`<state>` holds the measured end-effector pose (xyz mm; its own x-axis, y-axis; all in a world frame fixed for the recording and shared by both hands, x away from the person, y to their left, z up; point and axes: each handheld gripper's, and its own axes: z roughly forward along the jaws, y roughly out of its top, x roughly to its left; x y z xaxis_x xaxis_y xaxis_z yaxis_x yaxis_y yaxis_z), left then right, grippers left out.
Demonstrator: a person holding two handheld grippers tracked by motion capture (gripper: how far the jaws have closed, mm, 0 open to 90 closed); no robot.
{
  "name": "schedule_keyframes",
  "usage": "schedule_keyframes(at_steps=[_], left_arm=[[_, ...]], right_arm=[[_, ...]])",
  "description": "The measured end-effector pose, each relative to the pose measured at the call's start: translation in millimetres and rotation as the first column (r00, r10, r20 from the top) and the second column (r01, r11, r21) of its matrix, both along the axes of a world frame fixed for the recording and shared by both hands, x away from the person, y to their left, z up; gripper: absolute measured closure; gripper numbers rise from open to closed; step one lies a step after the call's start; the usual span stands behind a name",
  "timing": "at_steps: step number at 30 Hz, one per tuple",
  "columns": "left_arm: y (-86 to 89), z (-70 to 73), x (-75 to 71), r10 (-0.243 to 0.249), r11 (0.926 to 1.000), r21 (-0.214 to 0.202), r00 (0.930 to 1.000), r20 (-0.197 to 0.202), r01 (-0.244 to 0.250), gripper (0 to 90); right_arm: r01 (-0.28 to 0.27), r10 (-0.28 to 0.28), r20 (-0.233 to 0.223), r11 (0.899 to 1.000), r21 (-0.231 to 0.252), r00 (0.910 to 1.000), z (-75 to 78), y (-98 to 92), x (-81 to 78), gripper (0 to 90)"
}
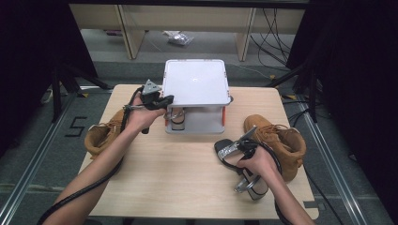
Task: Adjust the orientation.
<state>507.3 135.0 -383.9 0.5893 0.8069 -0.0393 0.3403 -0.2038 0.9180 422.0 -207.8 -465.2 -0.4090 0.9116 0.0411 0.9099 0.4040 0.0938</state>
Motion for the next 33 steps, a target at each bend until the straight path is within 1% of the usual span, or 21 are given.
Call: schedule_keyframes(at_steps=[1, 2, 3, 7, 8, 11, 12, 13, 14, 16, 17, 18, 19, 20, 21, 25, 27, 28, 29, 31, 33], left_arm=[[0.0, 0.0, 0.0, 0.000, 1.0000, 0.000, 1.0000, 0.000, 0.000, 89.5], [0.0, 0.0, 0.0, 0.000, 1.0000, -0.001, 1.0000, 0.000, 0.000, 89.5], [0.1, 0.0, 0.1, 0.000, 1.0000, -0.001, 1.0000, -0.001, 0.000, 89.5], [0.2, -0.1, 0.1, 0.000, 1.0000, -0.002, 1.0000, -0.001, 0.000, 89.6], [0.3, -0.1, 0.2, -0.001, 1.0000, -0.003, 1.0000, -0.001, 0.001, 89.5], [0.6, 0.2, 0.7, -0.004, 1.0000, -0.004, 1.0000, -0.004, 0.004, 89.6], [0.9, 0.6, 0.9, -0.006, 1.0000, -0.001, 0.9999, -0.008, 0.006, 89.5], [1.0, 0.7, 1.0, -0.007, 1.0000, -0.001, 0.9999, -0.010, 0.006, 89.5], [1.0, 0.7, 1.0, -0.006, 1.0000, -0.001, 0.9999, -0.010, 0.006, 89.5], [0.9, 0.7, 0.9, -0.007, 1.0000, 0.002, 1.0000, -0.007, 0.007, 89.6], [1.1, 0.9, 1.2, -0.009, 1.0000, 0.005, 0.9999, -0.008, 0.009, 89.5], [1.1, 1.1, 1.3, -0.010, 0.9999, 0.005, 0.9999, -0.009, 0.010, 89.5], [1.0, 1.2, 1.4, -0.009, 0.9999, 0.004, 0.9999, -0.010, 0.009, 89.5], [1.0, 1.2, 1.5, -0.009, 1.0000, 0.003, 0.9999, -0.011, 0.009, 89.6], [1.0, 1.1, 1.4, -0.007, 1.0000, -0.001, 0.9999, -0.013, 0.007, 89.5], [1.1, 0.9, 1.4, -0.008, 1.0000, -0.002, 0.9999, -0.013, 0.007, 89.6], [1.2, 0.8, 1.3, -0.007, 1.0000, -0.003, 0.9999, -0.013, 0.007, 89.6], [1.2, 0.8, 1.4, -0.008, 1.0000, -0.004, 0.9999, -0.013, 0.008, 89.5], [1.1, 0.8, 1.4, -0.007, 1.0000, -0.004, 0.9999, -0.013, 0.007, 89.5], [1.1, 1.0, 1.4, -0.007, 1.0000, -0.003, 0.9999, -0.014, 0.007, 89.6], [1.0, 1.2, 1.5, -0.007, 1.0000, -0.002, 0.9999, -0.015, 0.007, 89.5]], right_arm=[[0.019, -0.019, 0.006, 1.000, -0.001, 0.9998, 2.0, 1.0, -1.0, 42.6], [0.021, -0.021, 0.000, 1.000, 0.004, 0.9998, 4.1, 1.1, -0.9, 42.6], [0.022, -0.023, 0.012, 1.000, 0.016, 0.9997, 5.6, 1.2, -1.2, 42.6], [0.025, -0.026, 0.019, 0.999, 0.025, 0.9995, 10.7, 2.2, -0.6, 42.6], [0.035, -0.036, 0.027, 0.999, 0.033, 0.9990, 11.2, 3.0, -0.6, 42.6], [0.042, -0.043, 0.020, 0.998, 0.041, 0.9989, 14.3, 6.0, 1.0, 42.6], [0.047, -0.048, 0.028, 0.998, 0.047, 0.9984, 14.0, 7.6, 1.3, 42.6], [0.040, -0.040, 0.012, 0.998, 0.045, 0.9991, 15.3, 8.7, 2.8, 42.6], [0.045, -0.045, 0.006, 0.997, 0.061, 0.9990, 15.9, 12.4, 4.7, 42.6], [0.042, -0.042, 0.010, 0.998, 0.049, 0.9991, 16.7, 13.8, 5.5, 42.6], [0.059, -0.060, 0.021, 0.997, 0.054, 0.9980, 16.7, 16.3, 5.9, 42.6], [0.045, -0.046, 0.009, 0.998, 0.054, 0.9989, 18.4, 17.6, 8.0, 42.6], [0.054, -0.055, 0.011, 0.997, 0.059, 0.9984, 18.9, 19.3, 8.6, 42.6], [0.056, -0.058, 0.028, 0.997, 0.061, 0.9979, 18.8, 21.3, 9.3, 42.6], [0.052, -0.053, 0.019, 0.997, 0.061, 0.9984, 20.2, 22.8, 10.5, 42.6], [0.066, -0.068, 0.029, 0.996, 0.066, 0.9972, 21.4, 30.0, 13.8, 42.6], [0.056, -0.057, 0.023, 0.996, 0.064, 0.9981, 22.6, 31.6, 15.4, 42.6], [0.054, -0.057, 0.043, 0.996, 0.071, 0.9975, 21.0, 32.1, 16.0, 42.6], [0.072, -0.075, 0.031, 0.994, 0.076, 0.9967, 22.2, 34.3, 16.3, 42.6], [0.062, -0.063, 0.021, 0.995, 0.075, 0.9978, 23.2, 35.1, 17.9, 42.6], [0.071, -0.073, 0.034, 0.995, 0.072, 0.9967, 23.1, 37.3, 18.5, 42.6]])
